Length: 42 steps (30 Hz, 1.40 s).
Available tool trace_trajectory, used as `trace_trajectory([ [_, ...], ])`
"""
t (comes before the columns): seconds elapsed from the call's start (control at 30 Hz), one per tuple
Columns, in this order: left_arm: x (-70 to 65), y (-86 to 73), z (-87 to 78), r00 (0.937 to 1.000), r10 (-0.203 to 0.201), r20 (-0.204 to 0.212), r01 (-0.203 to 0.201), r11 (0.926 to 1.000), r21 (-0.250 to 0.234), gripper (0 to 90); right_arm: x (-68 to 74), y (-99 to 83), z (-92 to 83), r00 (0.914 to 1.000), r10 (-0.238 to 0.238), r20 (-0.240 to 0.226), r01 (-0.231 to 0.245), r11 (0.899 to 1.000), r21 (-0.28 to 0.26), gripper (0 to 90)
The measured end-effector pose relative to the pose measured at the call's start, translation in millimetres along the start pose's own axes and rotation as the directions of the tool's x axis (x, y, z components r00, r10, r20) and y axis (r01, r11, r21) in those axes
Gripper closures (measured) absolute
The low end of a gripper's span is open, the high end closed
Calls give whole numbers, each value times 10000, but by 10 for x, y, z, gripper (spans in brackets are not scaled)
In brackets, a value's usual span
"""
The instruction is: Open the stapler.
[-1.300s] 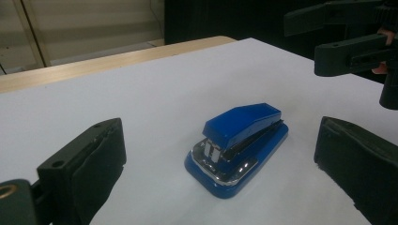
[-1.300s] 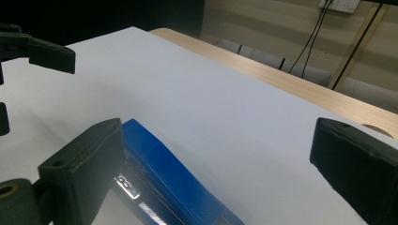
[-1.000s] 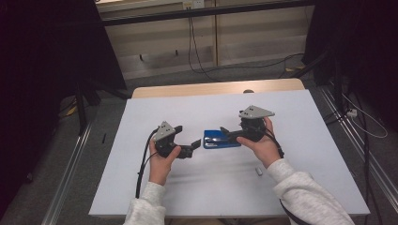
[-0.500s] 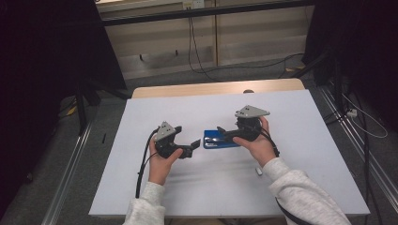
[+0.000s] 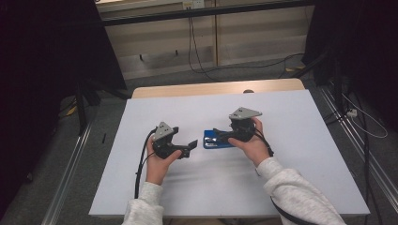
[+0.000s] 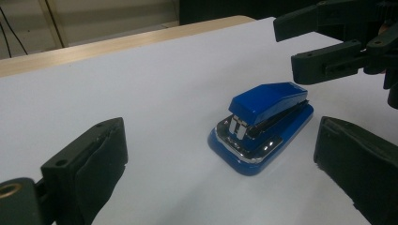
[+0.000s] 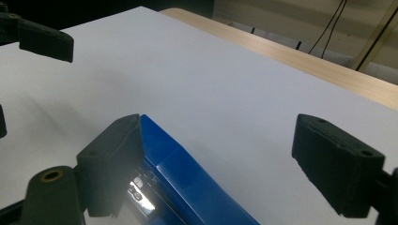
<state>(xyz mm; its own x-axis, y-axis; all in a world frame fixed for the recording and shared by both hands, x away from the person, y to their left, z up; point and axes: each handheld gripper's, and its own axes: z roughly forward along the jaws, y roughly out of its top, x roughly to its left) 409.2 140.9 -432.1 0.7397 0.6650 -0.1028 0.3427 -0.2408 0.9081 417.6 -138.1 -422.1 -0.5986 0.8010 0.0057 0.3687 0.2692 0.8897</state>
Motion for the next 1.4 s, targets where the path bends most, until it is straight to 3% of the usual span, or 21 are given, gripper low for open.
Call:
trace_trajectory([
  [0.37, 68, -14, -31, 9996, -109, -254, 118, 9993, 345, 37, 152, 91, 232, 9960, -442, -772, 463, 9986, 246, 263],
  [0.6, 82, -35, -14, 9995, -112, -296, 130, 9981, 608, 44, 183, 81, 378, 9898, -570, -1306, 635, 9969, 461, 384],
  [0.9, 62, -50, 24, 9997, -104, -221, 121, 9968, 784, 64, 199, 53, 494, 9848, -1081, -1363, 1237, 9860, 1120, 332],
  [0.97, 62, -52, 31, 9997, -65, -217, 83, 9967, 803, 66, 187, 48, 504, 9815, -1012, -1627, 1200, 9867, 1098, 387],
  [1.0, 60, -53, 36, 9998, -49, -194, 65, 9966, 821, 72, 195, 53, 501, 9764, -1216, -1786, 1417, 9843, 1047, 456],
  [1.03, 59, -56, 42, 9999, -29, -153, 42, 9964, 849, 72, 195, 53, 501, 9764, -1216, -1786, 1417, 9843, 1047, 456],
  [1.07, 49, -63, 59, 9999, -136, -99, 144, 9962, 862, 75, 209, 62, 497, 9695, -1295, -2083, 1551, 9816, 1116, 535],
  [1.13, 46, -65, 67, 9999, -90, -97, 99, 9960, 893, 76, 217, 71, 492, 9655, -1458, -2156, 1722, 9790, 1093, 551],
  [1.3, -5, -84, 126, 9999, 12, 108, -24, 9944, 1054, 91, 192, 76, 493, 9640, -1299, -2320, 1588, 9811, 1108, 543],
  [1.4, -22, -99, 153, 9999, 21, 164, -41, 9927, 1207, 137, 159, 50, 502, 9656, -1167, -2323, 1456, 9831, 1114, 489],
])
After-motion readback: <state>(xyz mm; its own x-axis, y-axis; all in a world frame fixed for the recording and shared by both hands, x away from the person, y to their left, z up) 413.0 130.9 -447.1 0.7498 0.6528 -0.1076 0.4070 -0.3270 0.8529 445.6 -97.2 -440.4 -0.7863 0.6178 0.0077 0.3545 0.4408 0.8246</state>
